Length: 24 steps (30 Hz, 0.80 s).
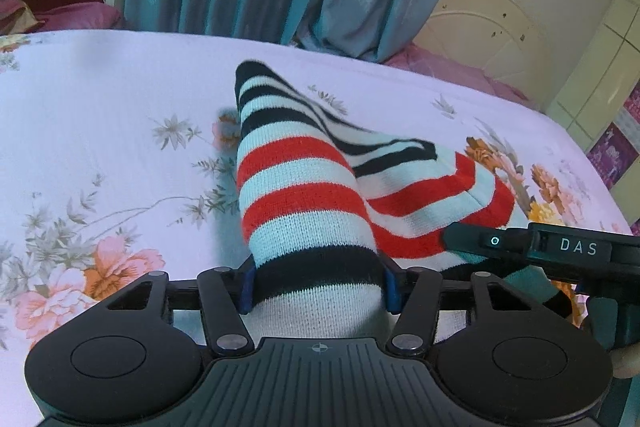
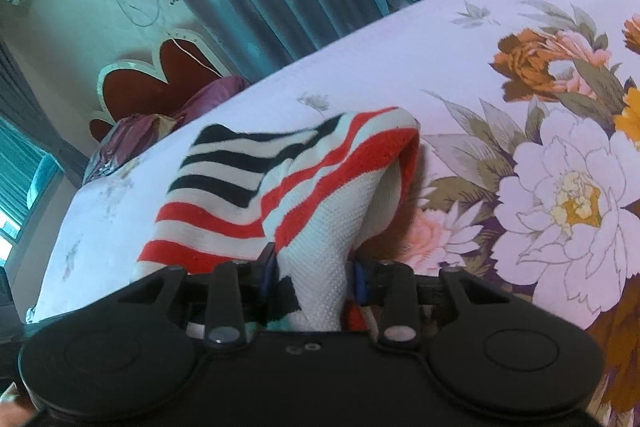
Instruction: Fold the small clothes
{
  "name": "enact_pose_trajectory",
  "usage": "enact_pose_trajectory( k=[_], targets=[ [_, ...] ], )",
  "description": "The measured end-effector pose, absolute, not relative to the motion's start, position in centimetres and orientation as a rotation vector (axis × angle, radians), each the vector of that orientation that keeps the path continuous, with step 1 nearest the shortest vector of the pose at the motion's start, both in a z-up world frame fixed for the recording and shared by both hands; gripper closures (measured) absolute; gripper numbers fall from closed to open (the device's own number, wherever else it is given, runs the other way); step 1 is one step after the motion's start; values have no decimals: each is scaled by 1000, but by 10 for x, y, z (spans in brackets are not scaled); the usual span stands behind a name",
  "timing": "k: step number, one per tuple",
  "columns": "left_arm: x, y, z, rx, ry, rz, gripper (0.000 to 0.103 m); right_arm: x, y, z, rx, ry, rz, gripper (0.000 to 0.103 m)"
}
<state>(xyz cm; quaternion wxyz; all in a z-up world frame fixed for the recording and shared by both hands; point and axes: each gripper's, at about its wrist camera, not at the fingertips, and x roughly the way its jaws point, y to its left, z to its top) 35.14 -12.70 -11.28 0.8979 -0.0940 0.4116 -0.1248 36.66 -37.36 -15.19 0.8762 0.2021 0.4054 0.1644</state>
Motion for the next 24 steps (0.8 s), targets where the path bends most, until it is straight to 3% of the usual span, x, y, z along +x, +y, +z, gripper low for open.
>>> enact_pose_trajectory(
  k=[11,24],
  targets=[
    [323,-66,-76,-199,787,-242,47,350,-323,-121,418,788,404,69],
    [296,111,-75,-241,754,-242,47,325,-168,-112,372,764,416,69]
  ],
)
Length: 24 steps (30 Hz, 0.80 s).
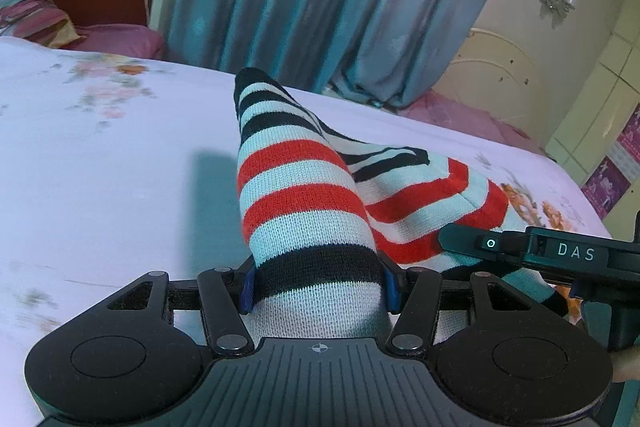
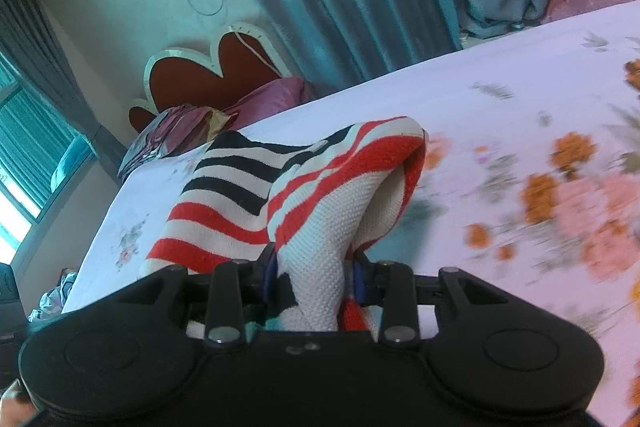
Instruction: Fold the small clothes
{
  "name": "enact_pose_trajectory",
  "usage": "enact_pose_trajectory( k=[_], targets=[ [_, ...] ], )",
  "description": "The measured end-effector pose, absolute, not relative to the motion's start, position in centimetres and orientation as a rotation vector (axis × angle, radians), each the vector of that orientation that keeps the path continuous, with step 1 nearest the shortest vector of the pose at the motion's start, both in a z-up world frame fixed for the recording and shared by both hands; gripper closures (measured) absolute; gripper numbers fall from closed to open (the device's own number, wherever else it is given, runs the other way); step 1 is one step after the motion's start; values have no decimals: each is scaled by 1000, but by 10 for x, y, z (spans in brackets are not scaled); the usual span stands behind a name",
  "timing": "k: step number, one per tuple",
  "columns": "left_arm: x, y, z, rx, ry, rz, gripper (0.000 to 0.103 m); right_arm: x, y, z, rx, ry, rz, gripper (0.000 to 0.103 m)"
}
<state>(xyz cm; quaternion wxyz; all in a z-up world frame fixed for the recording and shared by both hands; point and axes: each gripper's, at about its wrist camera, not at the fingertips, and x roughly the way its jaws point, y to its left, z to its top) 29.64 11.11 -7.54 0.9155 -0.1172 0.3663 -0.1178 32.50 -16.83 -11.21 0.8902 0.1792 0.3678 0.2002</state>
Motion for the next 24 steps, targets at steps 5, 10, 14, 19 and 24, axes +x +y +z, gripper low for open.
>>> enact_pose_trajectory(
  k=[5,10,14,19,24],
  targets=[
    [299,164,-82,-245,751,-216,47,332,-113,-119,382,766,431,69],
    [314,200,-95,-263,749,-199,47,346,-78,-126,373,780,446,69],
    [328,216,-107,-263,753,-178,47,359,-61,-135,364,797,458,69],
    [343,224,-134,-247,790,-153,47,370,-47,-158,348,845,464,69],
    [339,223,-151,-231,783,-134,38,376,-54,-179,352,894,461,67]
  ],
)
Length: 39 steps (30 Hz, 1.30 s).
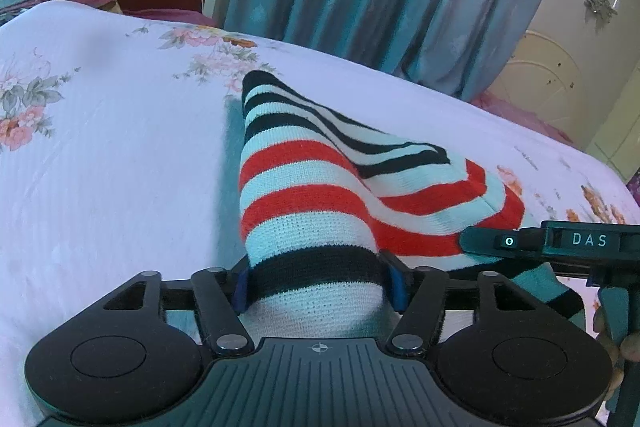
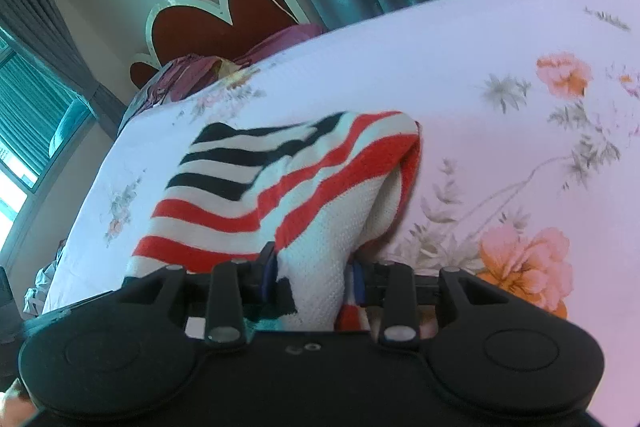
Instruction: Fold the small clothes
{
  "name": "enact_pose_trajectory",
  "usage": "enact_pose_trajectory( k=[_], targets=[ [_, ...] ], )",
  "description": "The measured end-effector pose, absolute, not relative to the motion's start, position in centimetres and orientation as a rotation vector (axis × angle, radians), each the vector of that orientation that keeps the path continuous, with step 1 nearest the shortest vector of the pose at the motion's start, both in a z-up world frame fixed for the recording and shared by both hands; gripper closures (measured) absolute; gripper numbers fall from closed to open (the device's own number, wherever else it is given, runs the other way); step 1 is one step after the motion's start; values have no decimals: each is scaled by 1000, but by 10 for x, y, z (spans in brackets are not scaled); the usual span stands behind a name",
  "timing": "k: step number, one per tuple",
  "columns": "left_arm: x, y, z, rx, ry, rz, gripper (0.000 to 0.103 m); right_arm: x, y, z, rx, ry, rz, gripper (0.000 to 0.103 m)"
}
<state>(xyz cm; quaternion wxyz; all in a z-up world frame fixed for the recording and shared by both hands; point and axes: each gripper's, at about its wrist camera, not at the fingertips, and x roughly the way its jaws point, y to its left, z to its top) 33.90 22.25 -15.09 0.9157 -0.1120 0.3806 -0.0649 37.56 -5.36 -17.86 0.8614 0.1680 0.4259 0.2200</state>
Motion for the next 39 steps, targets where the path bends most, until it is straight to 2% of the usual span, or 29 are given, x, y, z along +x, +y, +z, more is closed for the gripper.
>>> enact_pose_trajectory(
  k=[4,8,12,17,22,24,26,28,31,34,39],
  targets=[
    [338,221,-151,-221,787,-112,31,376,-62,-181,367,917,469,61],
    [332,218,-142,-197,783,-79,31,381,-64,-175,382,920,449,47],
    [324,220,-122,-193,699,-55,31,390,-68,-169,404,907,421,47],
    [341,219,-112,-194,699,-76,31,408,-66,-171,435,914,384,47],
    [365,216,-118,-193,709,-76,31,425,-57,-175,418,915,367,51],
    [375,216,-121,-188,717,-67,31,430,-55,-176,402,911,363,58],
    [383,215,-125,-182,727,-54,31,432,-51,-175,383,893,372,80],
    [391,218,-131,-184,742,-34,31,432,-46,-169,333,854,378,89],
    [398,225,-145,-219,785,-11,31,428,-38,-163,237,781,406,91],
    [396,227,-156,-257,787,-13,31,434,-36,-174,144,787,379,91],
    [397,219,-155,-219,789,-19,30,436,-51,-185,224,832,340,90]
  ],
)
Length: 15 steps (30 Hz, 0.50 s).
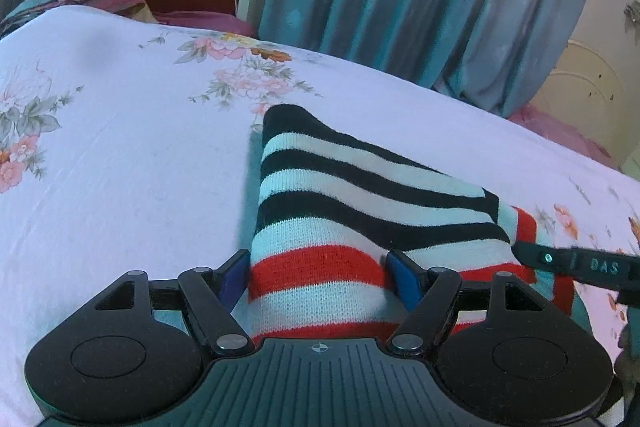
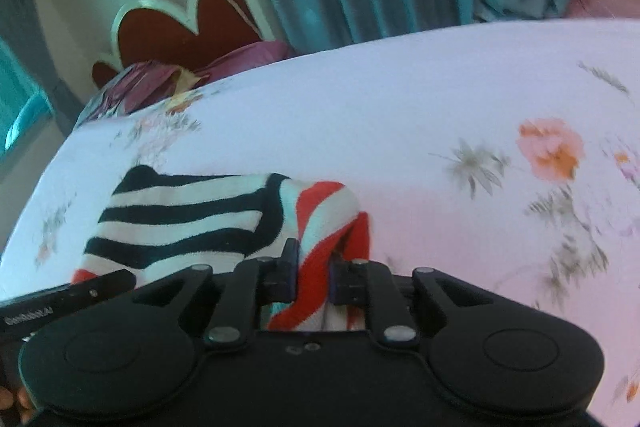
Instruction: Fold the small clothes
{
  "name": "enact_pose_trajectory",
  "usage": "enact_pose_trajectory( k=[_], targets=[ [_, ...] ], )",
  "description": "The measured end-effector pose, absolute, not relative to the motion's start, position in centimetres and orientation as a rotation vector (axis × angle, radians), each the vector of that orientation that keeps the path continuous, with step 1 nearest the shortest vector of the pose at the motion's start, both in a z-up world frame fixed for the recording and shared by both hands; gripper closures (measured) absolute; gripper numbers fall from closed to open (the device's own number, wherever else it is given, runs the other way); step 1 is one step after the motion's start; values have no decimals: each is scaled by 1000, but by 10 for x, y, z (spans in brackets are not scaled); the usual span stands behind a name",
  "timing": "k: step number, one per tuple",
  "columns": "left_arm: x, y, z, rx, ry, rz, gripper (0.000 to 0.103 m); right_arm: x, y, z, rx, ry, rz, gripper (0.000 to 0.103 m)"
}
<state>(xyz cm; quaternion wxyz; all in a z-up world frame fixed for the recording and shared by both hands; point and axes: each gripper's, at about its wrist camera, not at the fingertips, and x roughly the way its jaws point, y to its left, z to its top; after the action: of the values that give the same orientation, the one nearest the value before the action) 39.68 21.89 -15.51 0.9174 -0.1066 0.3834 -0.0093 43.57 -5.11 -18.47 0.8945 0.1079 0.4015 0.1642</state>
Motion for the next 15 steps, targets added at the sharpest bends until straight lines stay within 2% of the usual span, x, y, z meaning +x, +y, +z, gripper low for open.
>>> enact_pose_trajectory(
  k=[3,7,12,14,15],
  targets=[
    [398,219,-153,-213,791,-17,29,427,-53,-184,200,830,339,90],
    [396,217,-148,-193,791,-14,29,421,-52,-172,189,833,342,80],
    [381,215,-138,-186,789,-30,29,402,-60,-154,219,793,343,76],
    [373,216,-136,-190,787,-35,29,394,-62,-152,242,809,354,59],
    [369,216,-135,-189,786,-40,29,390,-63,-153,259,819,358,54]
  ],
)
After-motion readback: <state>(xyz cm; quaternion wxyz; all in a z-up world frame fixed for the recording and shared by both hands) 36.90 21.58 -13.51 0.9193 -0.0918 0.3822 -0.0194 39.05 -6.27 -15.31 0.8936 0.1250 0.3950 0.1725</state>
